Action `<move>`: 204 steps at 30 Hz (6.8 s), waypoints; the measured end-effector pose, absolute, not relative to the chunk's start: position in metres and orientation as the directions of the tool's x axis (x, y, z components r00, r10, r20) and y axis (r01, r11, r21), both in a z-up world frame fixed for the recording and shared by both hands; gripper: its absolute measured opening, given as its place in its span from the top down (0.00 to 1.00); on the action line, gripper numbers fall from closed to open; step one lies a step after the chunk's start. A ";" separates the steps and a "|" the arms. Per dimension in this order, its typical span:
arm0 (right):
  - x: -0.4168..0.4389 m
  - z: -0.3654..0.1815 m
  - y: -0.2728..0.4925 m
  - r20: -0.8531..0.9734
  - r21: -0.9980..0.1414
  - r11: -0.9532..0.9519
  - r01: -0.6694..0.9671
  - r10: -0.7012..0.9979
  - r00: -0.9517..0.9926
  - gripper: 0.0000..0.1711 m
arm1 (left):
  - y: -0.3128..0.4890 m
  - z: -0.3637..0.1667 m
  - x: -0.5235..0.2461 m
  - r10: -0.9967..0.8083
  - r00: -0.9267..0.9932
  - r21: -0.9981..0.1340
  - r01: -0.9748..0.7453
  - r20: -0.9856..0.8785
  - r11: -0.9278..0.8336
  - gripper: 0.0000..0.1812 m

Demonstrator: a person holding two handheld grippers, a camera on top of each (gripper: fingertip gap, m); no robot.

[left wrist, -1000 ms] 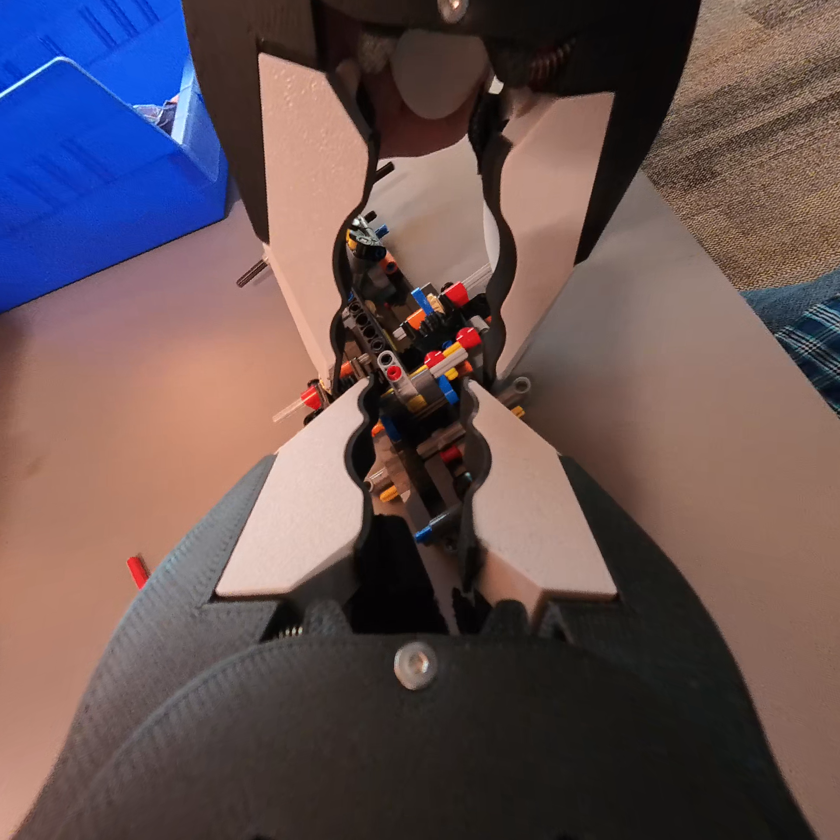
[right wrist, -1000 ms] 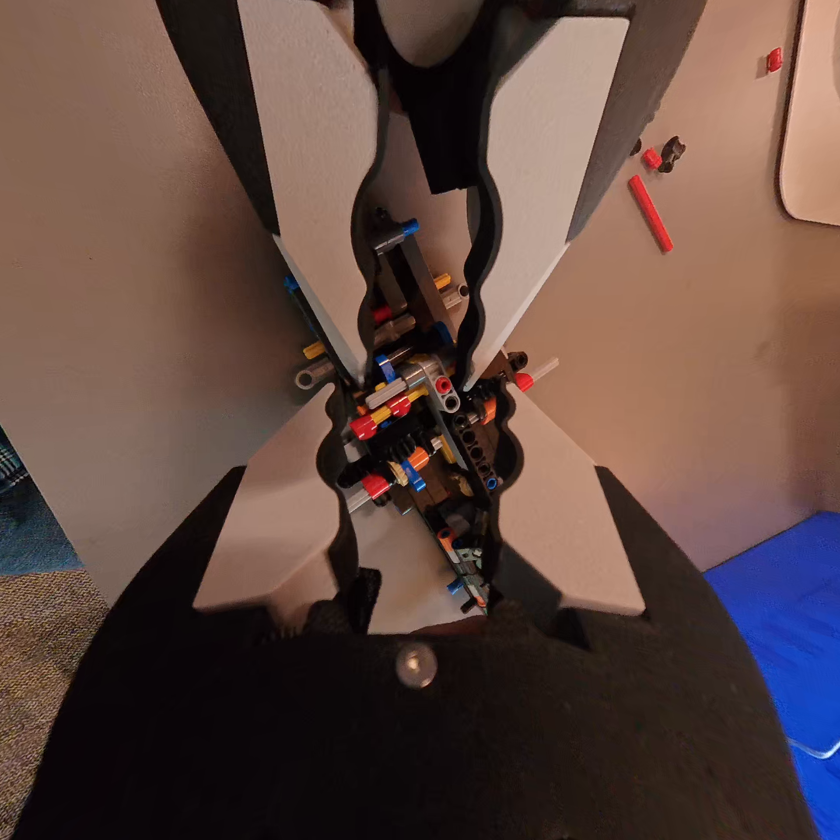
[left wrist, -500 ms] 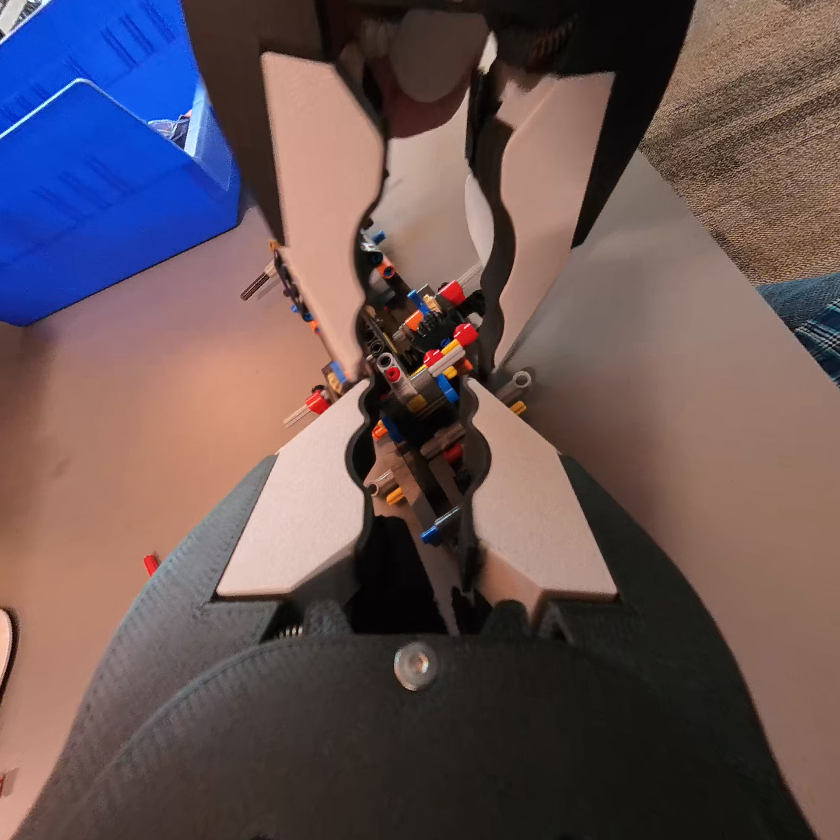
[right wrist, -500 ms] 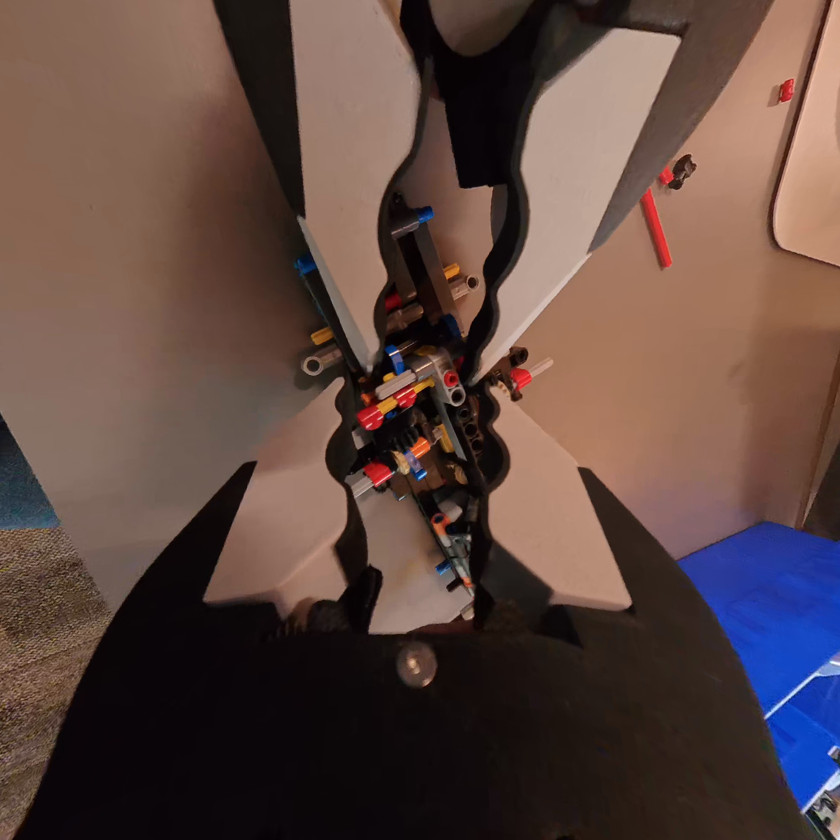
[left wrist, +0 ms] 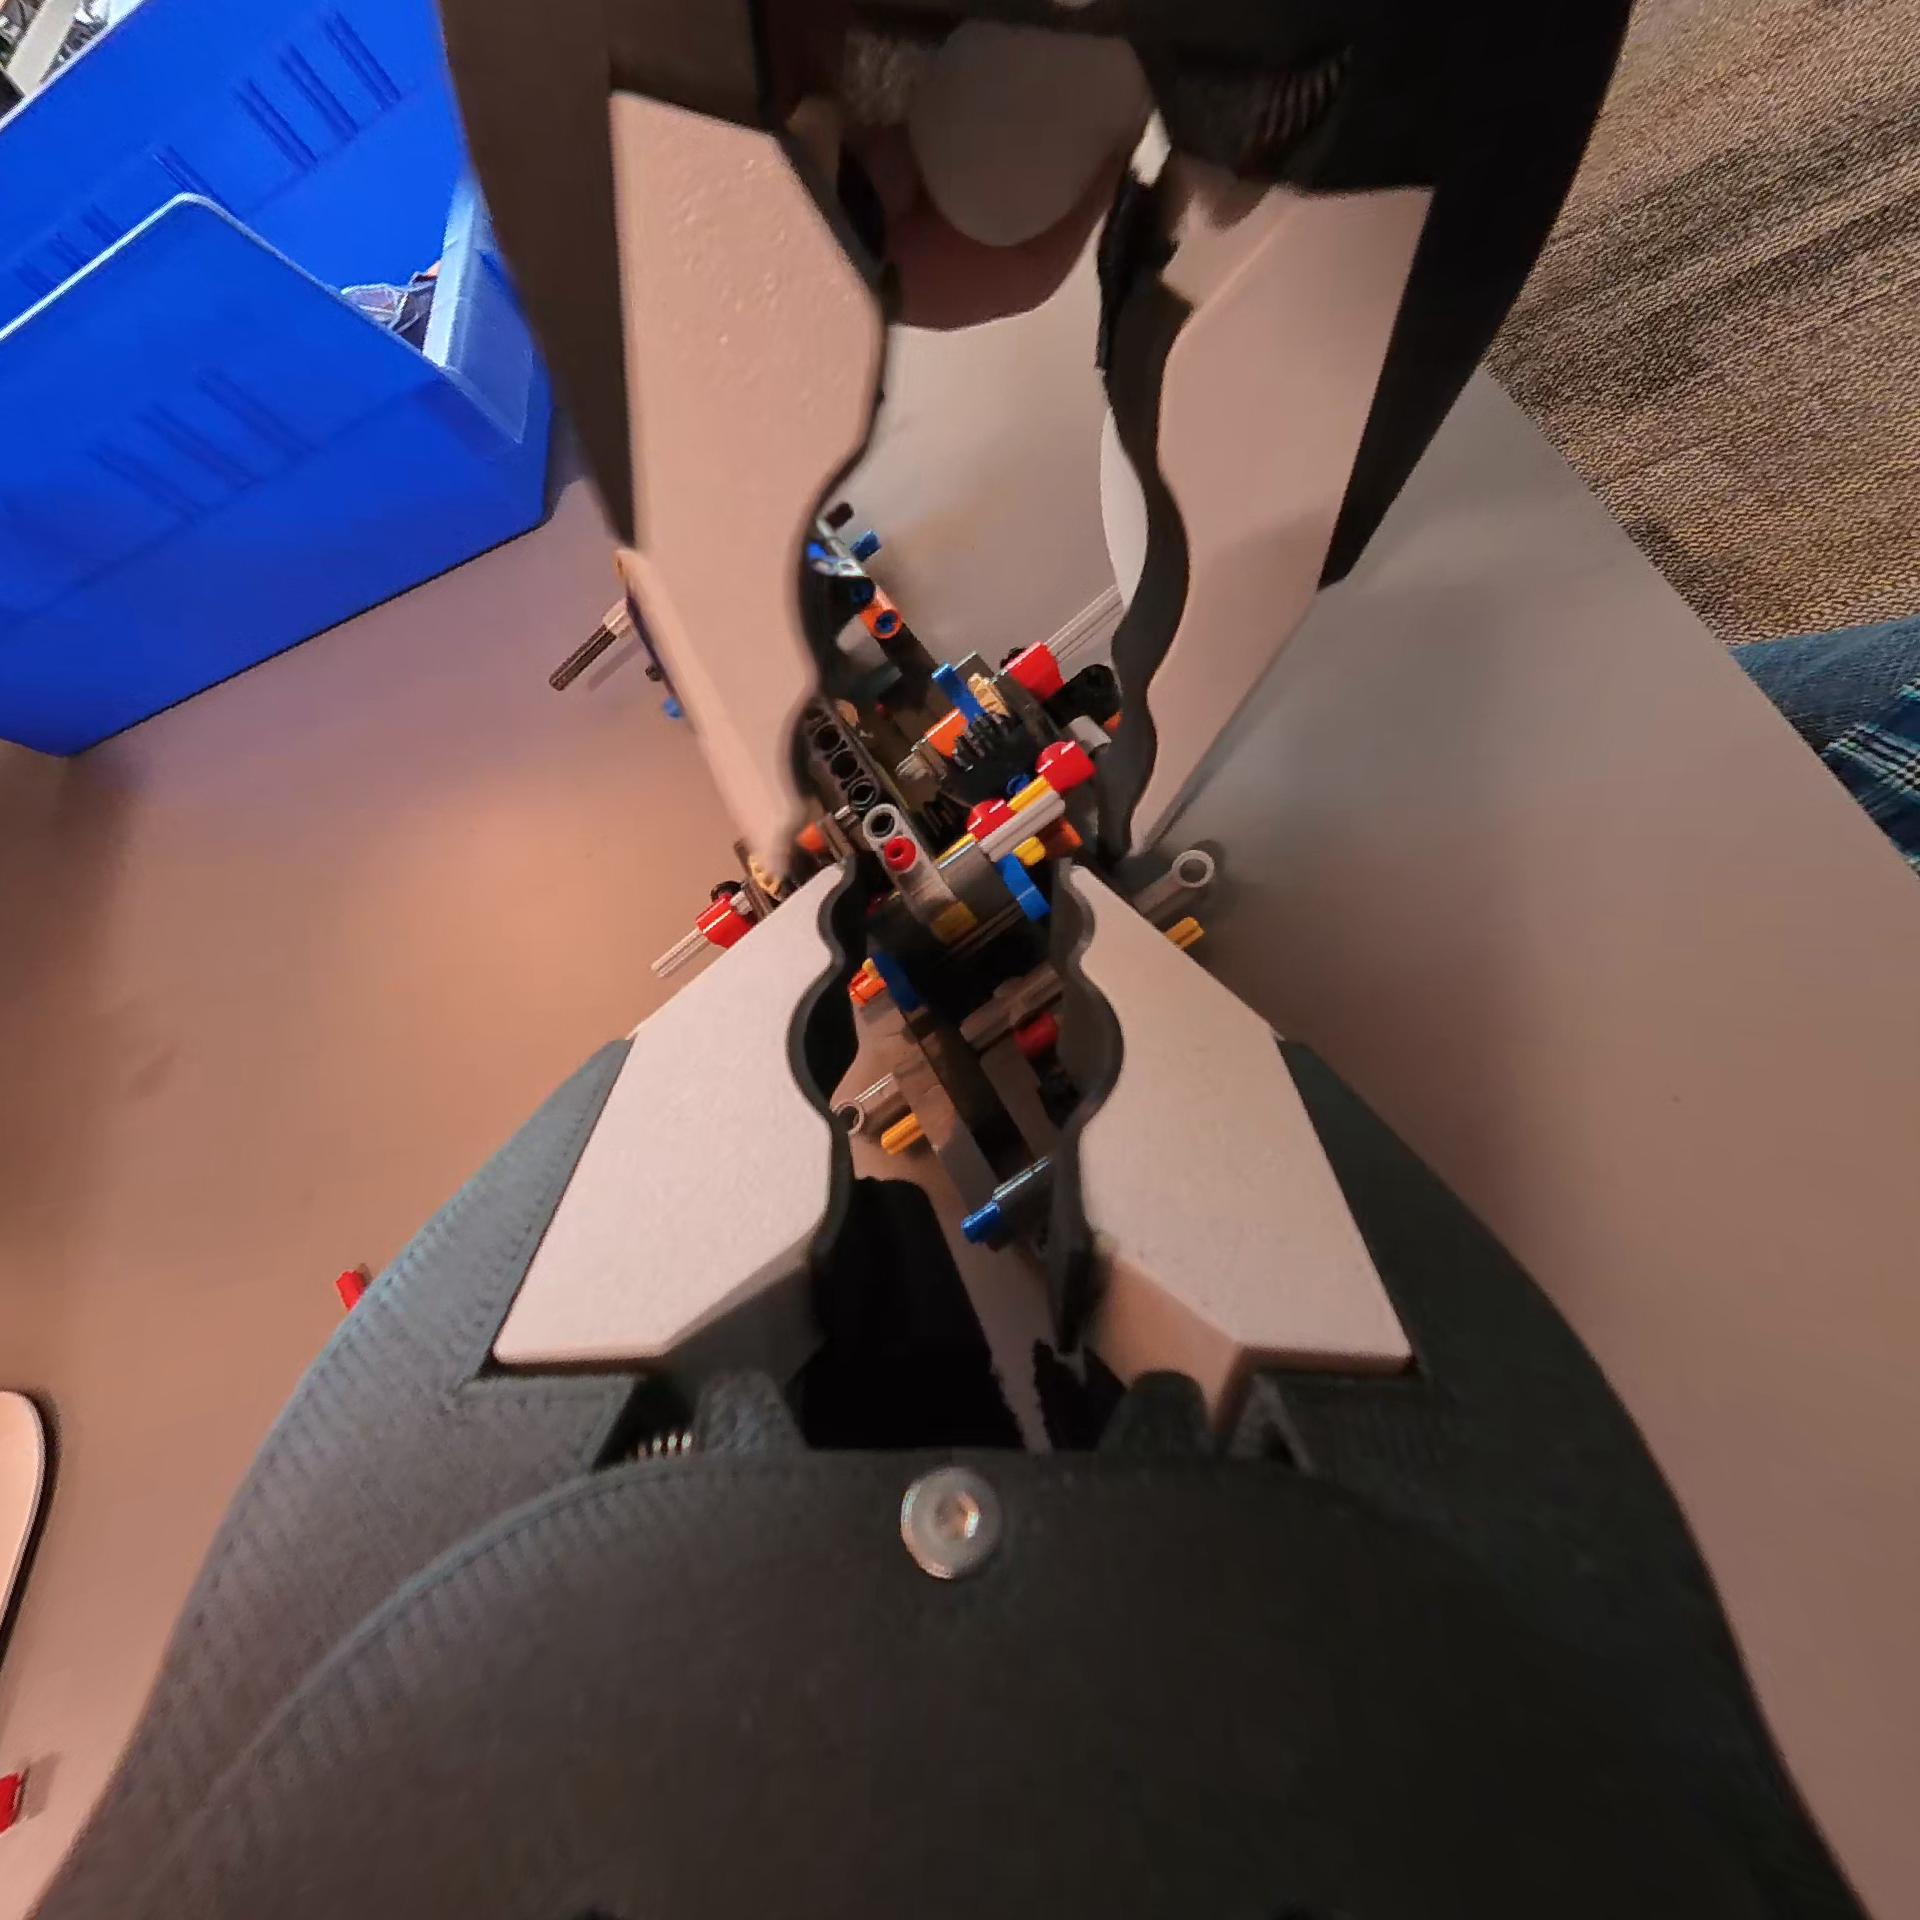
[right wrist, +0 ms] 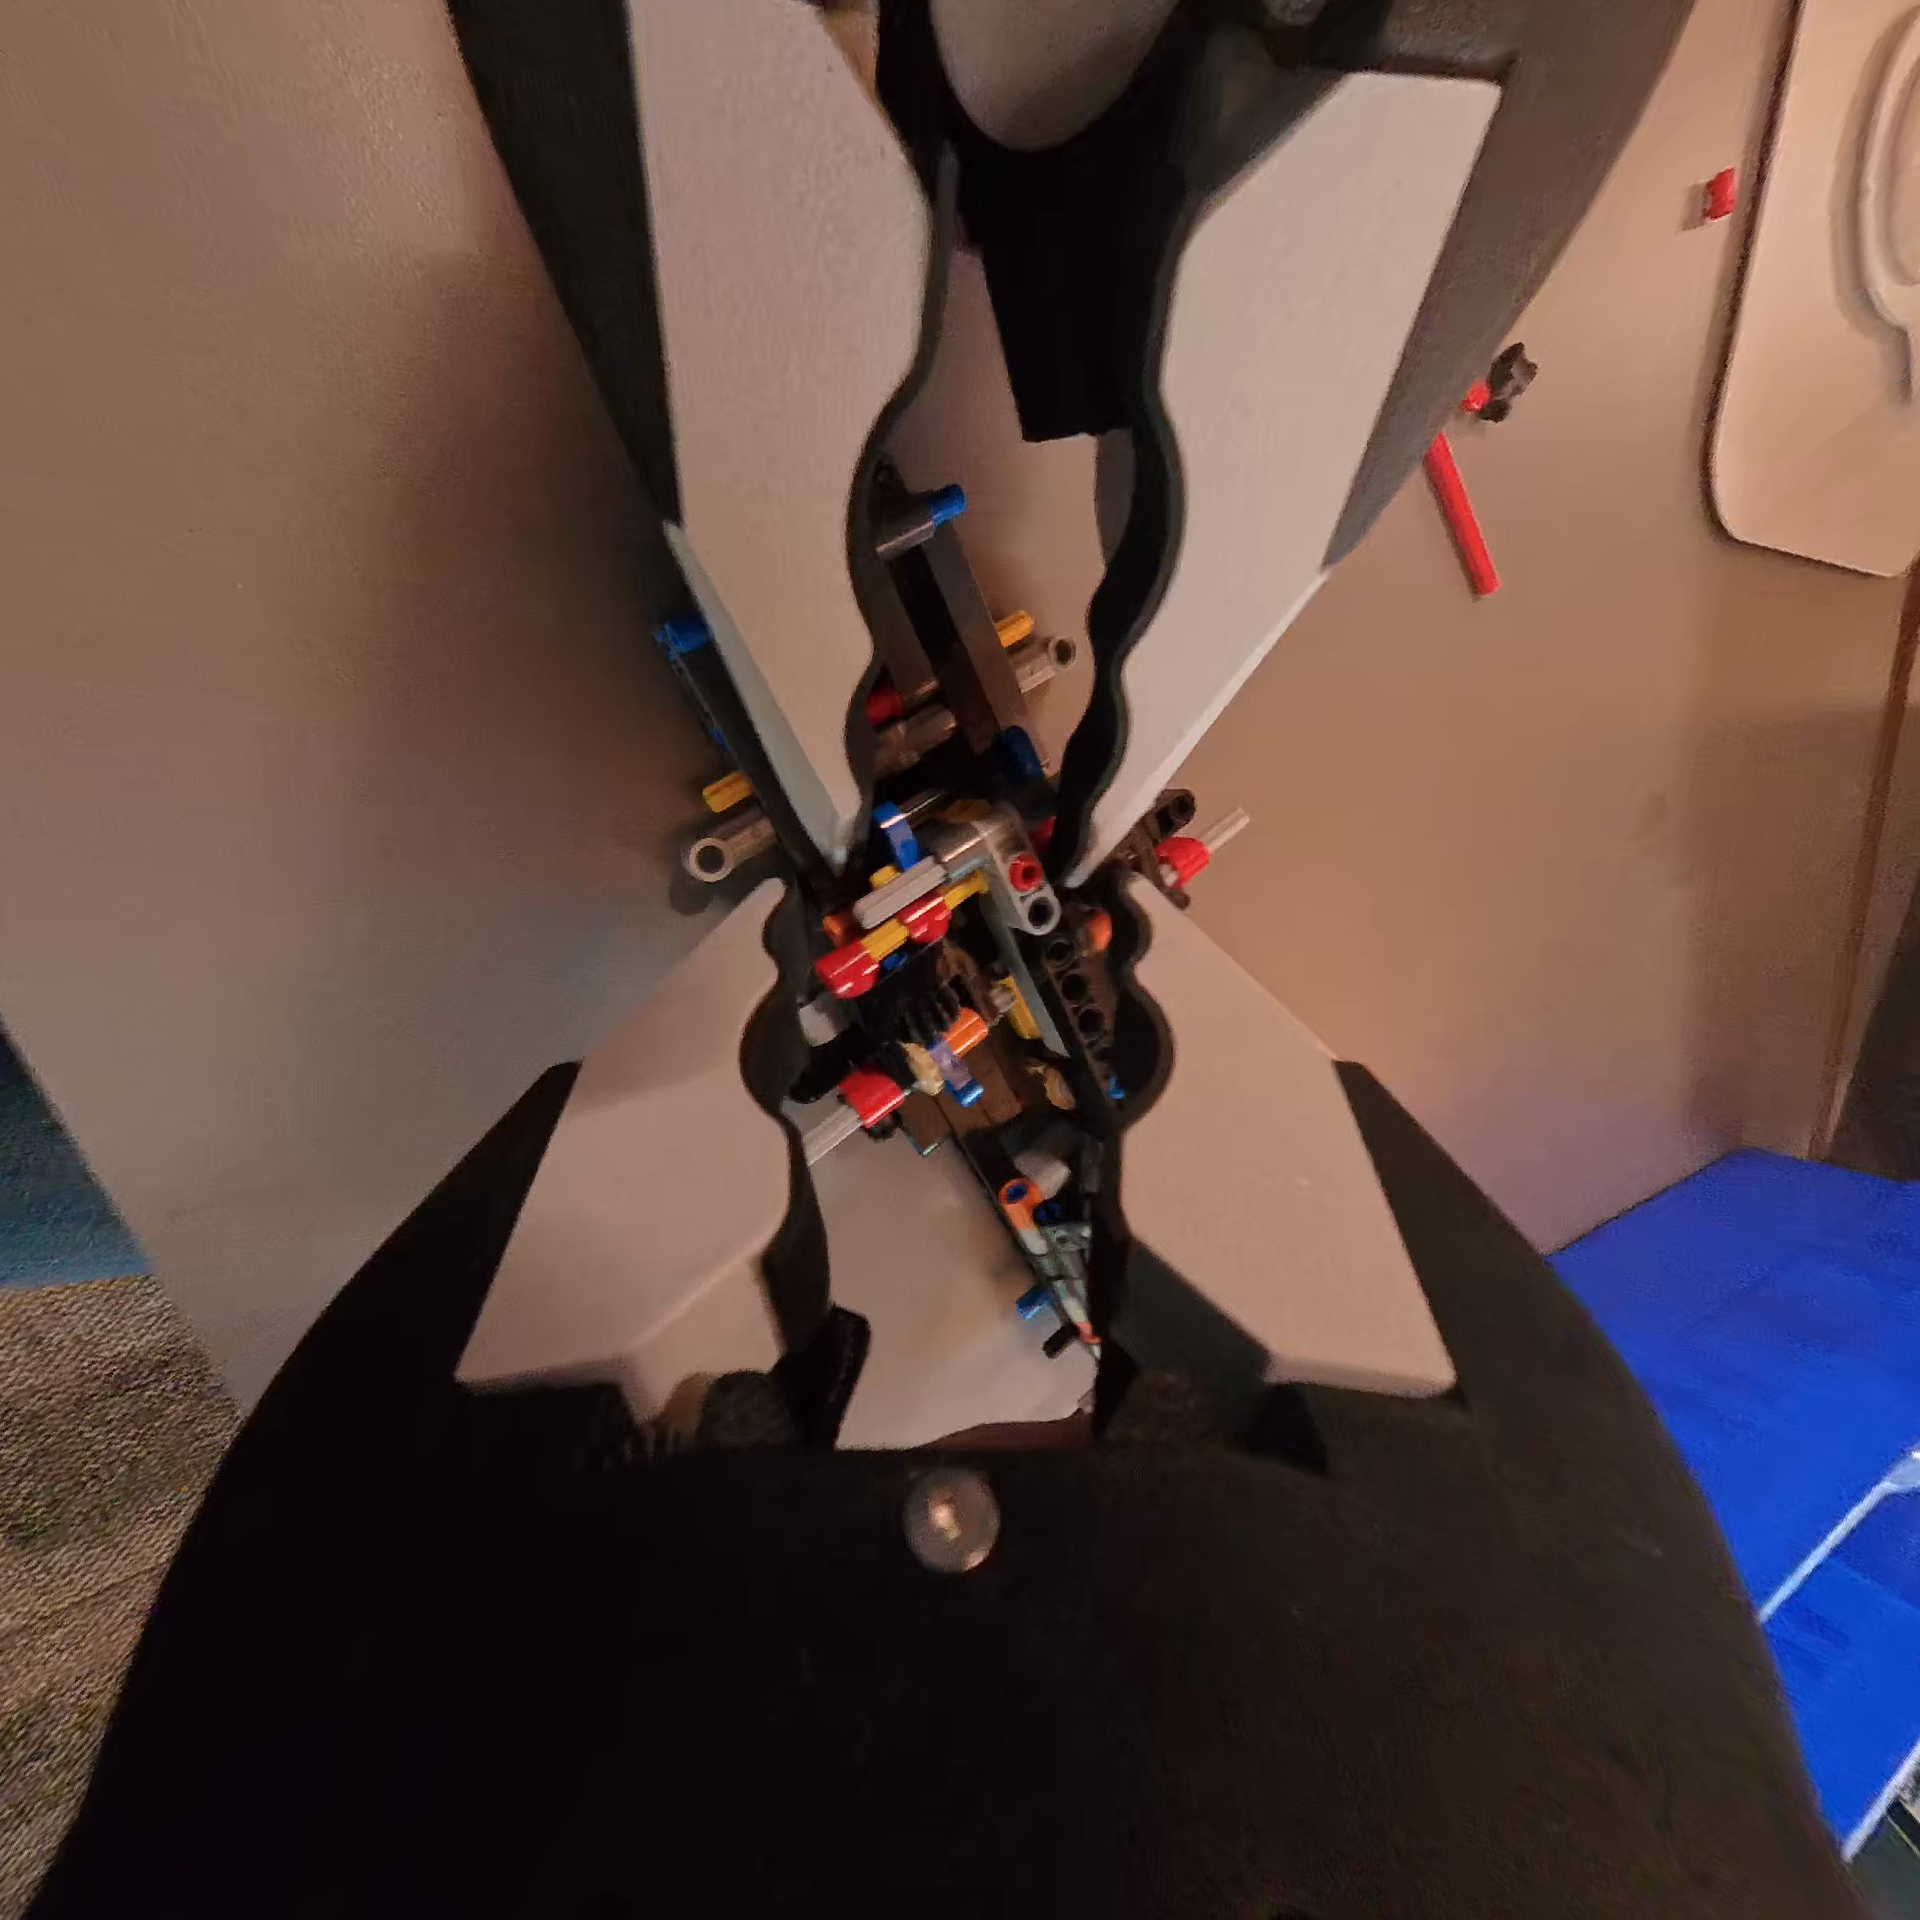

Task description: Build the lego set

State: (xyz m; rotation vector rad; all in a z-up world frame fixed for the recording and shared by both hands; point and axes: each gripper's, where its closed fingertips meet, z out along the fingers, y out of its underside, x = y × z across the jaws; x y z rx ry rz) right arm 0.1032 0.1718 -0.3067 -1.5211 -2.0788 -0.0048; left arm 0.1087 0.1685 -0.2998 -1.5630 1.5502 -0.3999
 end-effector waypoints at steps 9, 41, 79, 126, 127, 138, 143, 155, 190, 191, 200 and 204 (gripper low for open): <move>0.104 -0.308 0.172 0.412 -0.308 0.368 0.878 0.883 -0.225 0.69 | 0.169 -0.300 0.109 -0.923 0.172 -0.749 -0.643 -0.344 0.160 0.81; 0.096 -0.312 0.178 0.299 -0.357 0.334 0.872 0.926 -0.231 0.61 | 0.169 -0.302 0.109 -0.931 0.177 -0.753 -0.644 -0.319 0.135 0.81; 0.131 -0.290 0.158 0.074 -0.671 -0.338 0.660 0.855 0.513 0.73 | 0.192 -0.285 0.107 -0.989 -0.085 -0.765 -0.628 -0.117 0.144 0.63; 0.131 -0.302 0.167 0.102 -0.656 -0.344 0.672 0.842 0.530 0.78 | 0.185 -0.297 0.100 -0.979 -0.202 -0.751 -0.644 -0.017 0.146 0.70; 0.131 -0.301 0.167 0.102 -0.655 -0.342 0.674 0.844 0.527 0.78 | 0.185 -0.297 0.100 -0.979 -0.203 -0.749 -0.646 -0.017 0.147 0.70; 0.129 -0.302 0.167 0.113 -0.649 -0.341 0.680 0.841 0.529 0.78 | 0.185 -0.297 0.095 -0.976 -0.215 -0.733 -0.658 -0.036 0.172 0.72; 0.128 -0.302 0.165 0.126 -0.646 -0.348 0.679 0.829 0.545 0.78 | 0.183 -0.297 0.095 -0.974 -0.224 -0.730 -0.658 -0.041 0.182 0.72; 0.126 -0.302 0.164 0.138 -0.649 -0.368 0.666 0.804 0.579 0.79 | 0.185 -0.297 0.094 -0.973 -0.228 -0.730 -0.659 -0.036 0.182 0.72; 0.142 -0.304 0.150 0.109 -0.645 -0.424 0.636 0.773 0.625 0.75 | 0.194 -0.305 0.085 -0.972 -0.233 -0.691 -0.697 -0.034 0.191 0.69; 0.143 -0.305 0.150 0.108 -0.641 -0.428 0.637 0.771 0.628 0.75 | 0.194 -0.305 0.085 -0.972 -0.231 -0.693 -0.696 -0.036 0.191 0.68; 0.138 -0.308 0.155 0.077 -0.661 -0.447 0.602 0.758 0.647 0.82 | 0.190 -0.309 0.097 -0.970 -0.237 -0.708 -0.676 -0.053 0.204 0.68; 0.140 -0.307 0.156 0.099 -0.664 -0.438 0.606 0.751 0.652 0.84 | 0.191 -0.310 0.101 -0.970 -0.231 -0.709 -0.672 -0.074 0.215 0.71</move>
